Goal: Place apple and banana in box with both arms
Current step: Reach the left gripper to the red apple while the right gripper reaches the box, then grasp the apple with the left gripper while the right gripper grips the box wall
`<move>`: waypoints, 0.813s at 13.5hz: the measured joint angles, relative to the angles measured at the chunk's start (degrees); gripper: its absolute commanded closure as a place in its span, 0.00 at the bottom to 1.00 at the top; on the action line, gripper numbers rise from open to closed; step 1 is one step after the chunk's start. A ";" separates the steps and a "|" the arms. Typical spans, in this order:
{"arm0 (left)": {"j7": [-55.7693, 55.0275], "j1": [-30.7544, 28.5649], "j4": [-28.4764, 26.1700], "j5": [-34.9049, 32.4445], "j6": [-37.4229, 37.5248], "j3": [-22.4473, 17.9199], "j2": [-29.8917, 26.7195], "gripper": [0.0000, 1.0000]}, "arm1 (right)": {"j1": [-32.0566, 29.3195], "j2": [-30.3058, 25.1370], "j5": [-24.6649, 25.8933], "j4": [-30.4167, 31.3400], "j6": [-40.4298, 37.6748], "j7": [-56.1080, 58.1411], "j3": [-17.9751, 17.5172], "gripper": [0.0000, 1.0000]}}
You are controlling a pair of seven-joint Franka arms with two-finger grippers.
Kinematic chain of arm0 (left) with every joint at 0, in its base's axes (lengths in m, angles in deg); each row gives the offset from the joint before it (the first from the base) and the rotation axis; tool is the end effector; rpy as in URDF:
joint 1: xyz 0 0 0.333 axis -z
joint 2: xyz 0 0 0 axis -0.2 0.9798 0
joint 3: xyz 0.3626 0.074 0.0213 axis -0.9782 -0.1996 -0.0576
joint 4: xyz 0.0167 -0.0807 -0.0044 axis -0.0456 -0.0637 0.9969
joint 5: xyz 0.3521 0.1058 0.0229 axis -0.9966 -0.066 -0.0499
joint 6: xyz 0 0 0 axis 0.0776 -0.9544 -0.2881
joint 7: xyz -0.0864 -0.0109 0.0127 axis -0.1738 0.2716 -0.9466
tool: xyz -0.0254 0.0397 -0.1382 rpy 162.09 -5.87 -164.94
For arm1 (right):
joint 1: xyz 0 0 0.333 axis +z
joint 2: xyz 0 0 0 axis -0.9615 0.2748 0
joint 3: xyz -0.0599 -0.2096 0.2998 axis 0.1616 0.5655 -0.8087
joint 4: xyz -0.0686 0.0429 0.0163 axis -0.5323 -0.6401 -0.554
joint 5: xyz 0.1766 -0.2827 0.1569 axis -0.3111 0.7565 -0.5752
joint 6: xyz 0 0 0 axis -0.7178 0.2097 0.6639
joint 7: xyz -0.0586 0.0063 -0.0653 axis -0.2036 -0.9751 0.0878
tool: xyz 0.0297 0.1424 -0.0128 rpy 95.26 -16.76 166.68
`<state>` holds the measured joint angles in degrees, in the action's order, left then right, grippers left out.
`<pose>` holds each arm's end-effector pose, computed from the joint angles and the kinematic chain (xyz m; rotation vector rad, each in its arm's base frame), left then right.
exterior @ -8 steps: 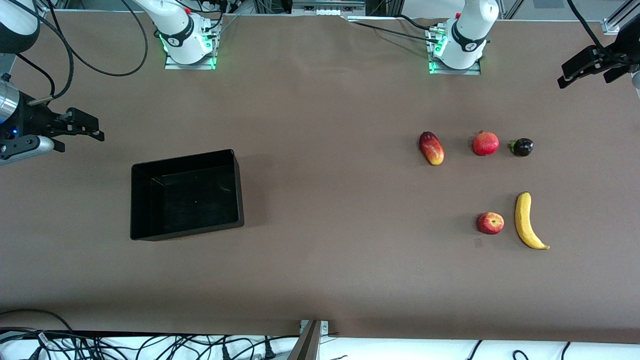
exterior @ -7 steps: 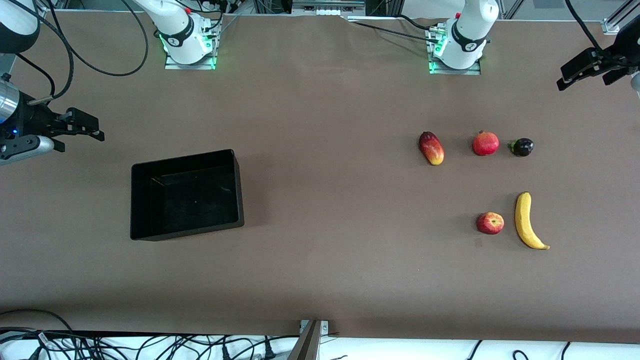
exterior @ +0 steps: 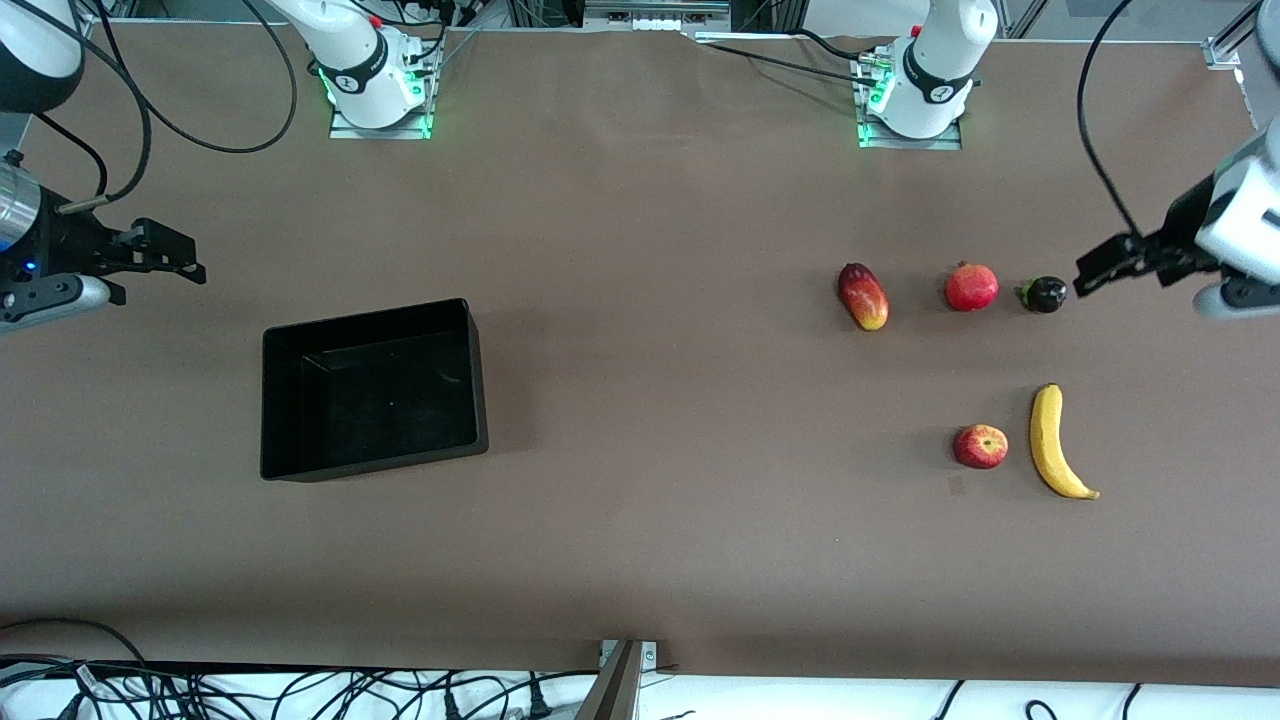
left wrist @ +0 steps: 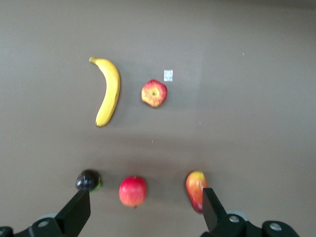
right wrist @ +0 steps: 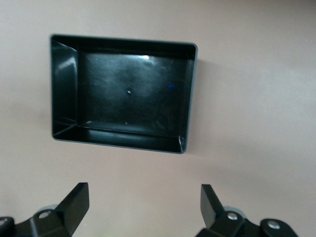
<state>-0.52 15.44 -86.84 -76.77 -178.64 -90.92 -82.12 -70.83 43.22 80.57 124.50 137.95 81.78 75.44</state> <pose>0.5704 -0.0007 0.5760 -3.1273 -0.2397 -0.0329 0.5715 -0.0093 0.5625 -3.0686 -0.3934 0.1169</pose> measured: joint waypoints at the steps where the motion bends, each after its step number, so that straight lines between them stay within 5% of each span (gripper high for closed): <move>1: 0.00 0.00 -0.12 0.00 -3.18 -0.21 2.23 0.00 | -0.06 1.54 0.75 0.33 0.37 -0.08 0.11 0.00; 9: -0.26 -0.18 -1.56 0.00 -35.25 -0.53 27.18 0.00 | -1.86 16.64 3.20 9.33 21.63 -0.24 0.97 0.03; 11: -0.26 -0.39 -1.48 0.00 -39.74 -0.61 31.59 0.00 | -2.30 19.06 3.19 12.23 27.70 -0.30 0.97 0.16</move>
<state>-0.79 15.06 -88.31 -76.77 -218.38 -91.53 -50.53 -73.13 62.28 83.76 136.73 165.64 81.47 76.41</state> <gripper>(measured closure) 0.000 0.018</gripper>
